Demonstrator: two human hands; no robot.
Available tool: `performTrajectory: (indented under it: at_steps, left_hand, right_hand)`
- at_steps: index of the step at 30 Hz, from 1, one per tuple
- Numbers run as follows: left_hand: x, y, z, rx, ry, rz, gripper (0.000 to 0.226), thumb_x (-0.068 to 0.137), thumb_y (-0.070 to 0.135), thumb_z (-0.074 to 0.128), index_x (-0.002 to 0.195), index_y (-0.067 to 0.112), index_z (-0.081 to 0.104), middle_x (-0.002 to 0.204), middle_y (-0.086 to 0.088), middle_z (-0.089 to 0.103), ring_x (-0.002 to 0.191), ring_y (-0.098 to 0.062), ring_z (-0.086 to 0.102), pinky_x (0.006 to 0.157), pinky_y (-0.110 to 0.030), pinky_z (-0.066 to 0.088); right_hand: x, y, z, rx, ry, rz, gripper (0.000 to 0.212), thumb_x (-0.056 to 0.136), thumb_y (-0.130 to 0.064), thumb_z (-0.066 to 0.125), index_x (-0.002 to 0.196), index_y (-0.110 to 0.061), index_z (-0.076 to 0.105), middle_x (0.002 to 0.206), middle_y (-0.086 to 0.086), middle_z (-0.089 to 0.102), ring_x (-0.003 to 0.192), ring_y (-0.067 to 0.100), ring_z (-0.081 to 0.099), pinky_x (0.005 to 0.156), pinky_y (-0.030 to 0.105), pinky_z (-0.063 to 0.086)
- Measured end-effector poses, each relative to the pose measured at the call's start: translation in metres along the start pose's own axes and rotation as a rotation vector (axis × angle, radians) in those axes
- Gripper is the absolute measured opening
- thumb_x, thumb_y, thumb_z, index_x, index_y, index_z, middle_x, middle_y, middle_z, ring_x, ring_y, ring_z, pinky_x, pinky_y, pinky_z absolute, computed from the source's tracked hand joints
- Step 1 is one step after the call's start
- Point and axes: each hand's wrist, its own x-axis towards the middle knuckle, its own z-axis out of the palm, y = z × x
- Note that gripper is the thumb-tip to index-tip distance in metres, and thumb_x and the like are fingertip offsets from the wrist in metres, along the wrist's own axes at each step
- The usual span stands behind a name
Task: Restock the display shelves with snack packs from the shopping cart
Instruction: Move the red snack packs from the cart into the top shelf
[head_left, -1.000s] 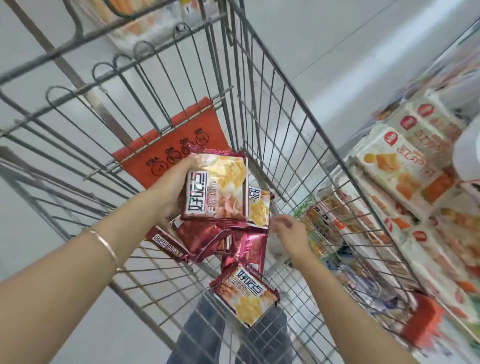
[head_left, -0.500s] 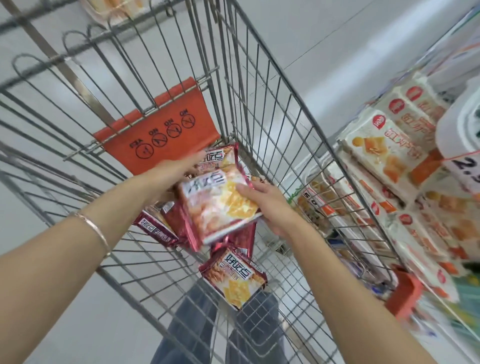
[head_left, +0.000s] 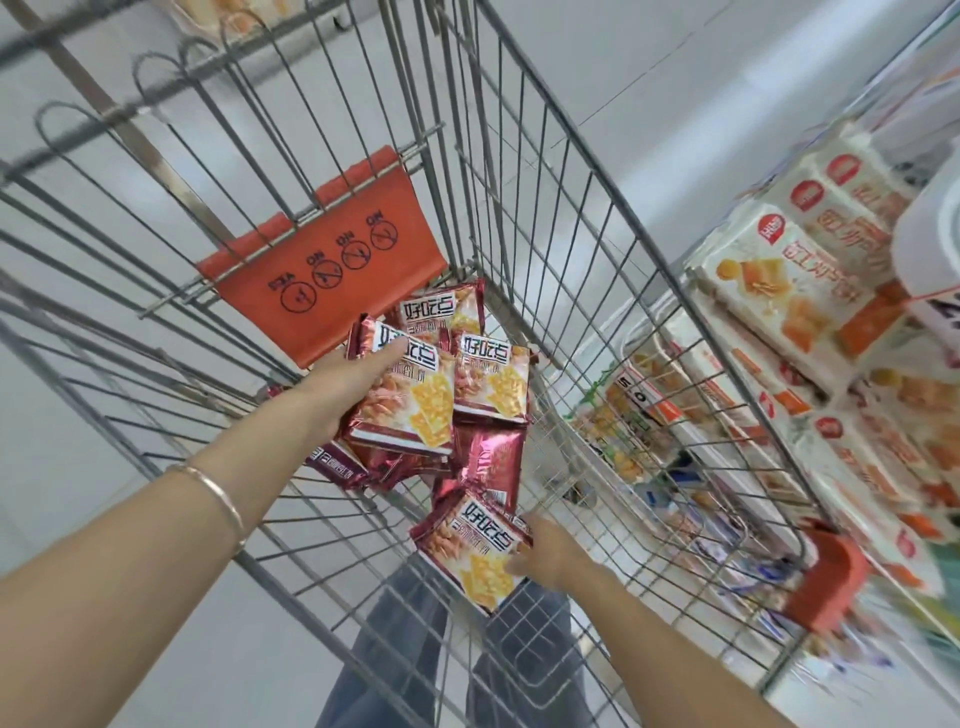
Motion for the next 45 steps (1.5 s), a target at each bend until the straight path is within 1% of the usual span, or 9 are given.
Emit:
performTrajectory:
  at_steps: [5, 11, 14, 16, 19, 24, 34, 43, 45]
  left_hand:
    - [0.002, 0.002, 0.001, -0.013, 0.158, 0.094, 0.114, 0.073, 0.095, 0.018, 0.149, 0.013, 0.041, 0.142, -0.003, 0.053, 0.130, -0.026, 0.050, 0.114, -0.041, 0.032]
    - [-0.002, 0.006, 0.005, -0.097, 0.250, 0.108, 0.092, 0.082, 0.088, 0.009, 0.105, 0.020, 0.067, 0.101, -0.013, 0.073, 0.088, -0.027, 0.069, 0.084, -0.039, 0.055]
    - [-0.015, 0.004, 0.011, -0.048, 0.049, 0.061, 0.109, 0.071, 0.097, 0.012, 0.132, 0.020, 0.059, 0.132, -0.009, 0.064, 0.117, -0.028, 0.062, 0.105, -0.051, 0.045]
    - [-0.005, -0.005, 0.011, -0.076, -0.082, 0.055, 0.125, 0.054, 0.106, 0.018, 0.148, 0.027, 0.042, 0.149, -0.006, 0.049, 0.136, -0.028, 0.047, 0.113, -0.058, 0.032]
    - [-0.058, 0.018, 0.028, 0.019, -0.213, 0.051, 0.122, 0.056, 0.106, 0.024, 0.149, 0.028, 0.039, 0.148, -0.004, 0.049, 0.137, -0.031, 0.045, 0.115, -0.057, 0.028]
    - [-0.117, 0.031, 0.042, 0.168, -0.281, 0.073, 0.090, 0.074, 0.070, 0.063, 0.142, 0.013, 0.045, 0.120, -0.013, 0.064, 0.108, -0.028, 0.063, 0.092, -0.043, 0.049]
    - [-0.254, 0.078, 0.043, 0.006, -0.271, 0.344, 0.042, 0.088, 0.043, 0.064, 0.114, 0.011, 0.055, 0.059, 0.004, 0.072, 0.050, -0.009, 0.068, 0.039, -0.019, 0.048]
    - [-0.393, 0.152, 0.102, 0.075, -0.354, 0.707, 0.099, 0.044, 0.056, 0.093, 0.127, 0.014, 0.059, 0.102, -0.012, 0.075, 0.079, -0.026, 0.074, 0.080, -0.045, 0.060]
    - [-0.425, 0.166, 0.131, 0.093, -0.410, 0.767, 0.075, 0.063, 0.047, 0.087, 0.124, 0.016, 0.059, 0.098, -0.010, 0.077, 0.077, -0.025, 0.074, 0.078, -0.044, 0.061]
  right_hand:
    - [-0.023, -0.015, -0.058, 0.362, 0.115, -0.207, 0.038, 0.077, -0.019, 0.083, 0.108, -0.021, 0.061, 0.089, -0.002, 0.069, 0.076, 0.015, 0.063, 0.064, 0.024, 0.049]
    - [-0.071, -0.052, -0.134, 0.911, -0.070, -0.390, 0.029, 0.081, -0.019, 0.064, 0.106, -0.005, 0.061, 0.092, 0.010, 0.076, 0.083, 0.026, 0.074, 0.074, 0.034, 0.058]
    - [-0.086, -0.076, -0.131, 1.083, -0.090, -0.387, 0.031, 0.085, -0.027, 0.058, 0.109, -0.008, 0.056, 0.092, 0.009, 0.072, 0.080, 0.023, 0.071, 0.077, 0.035, 0.053]
    - [-0.086, -0.088, -0.124, 1.100, -0.088, -0.380, 0.033, 0.094, -0.035, 0.056, 0.113, -0.009, 0.058, 0.102, 0.009, 0.073, 0.089, 0.024, 0.072, 0.088, 0.042, 0.052]
    - [-0.095, -0.099, -0.118, 1.021, -0.062, -0.310, 0.081, 0.078, -0.063, 0.072, 0.139, -0.014, 0.050, 0.128, 0.010, 0.067, 0.115, 0.031, 0.064, 0.105, 0.055, 0.045]
    - [-0.140, -0.106, -0.128, 0.967, -0.150, -0.347, 0.051, 0.096, -0.049, 0.058, 0.128, -0.009, 0.055, 0.110, 0.012, 0.074, 0.102, 0.029, 0.070, 0.100, 0.046, 0.051]
    - [-0.303, -0.105, -0.181, 0.726, 0.029, -0.564, 0.018, 0.090, 0.002, 0.063, 0.107, -0.004, 0.063, 0.120, 0.020, 0.068, 0.103, 0.033, 0.066, 0.099, 0.047, 0.053]
    - [-0.488, -0.036, -0.209, 0.882, 0.446, -0.802, 0.048, 0.083, 0.010, 0.069, 0.126, -0.005, 0.055, 0.118, 0.019, 0.071, 0.110, 0.039, 0.068, 0.098, 0.053, 0.053]
    - [-0.528, -0.008, -0.213, 0.917, 0.551, -0.823, 0.056, 0.081, 0.010, 0.071, 0.130, -0.008, 0.053, 0.117, 0.018, 0.071, 0.109, 0.038, 0.069, 0.097, 0.055, 0.053]
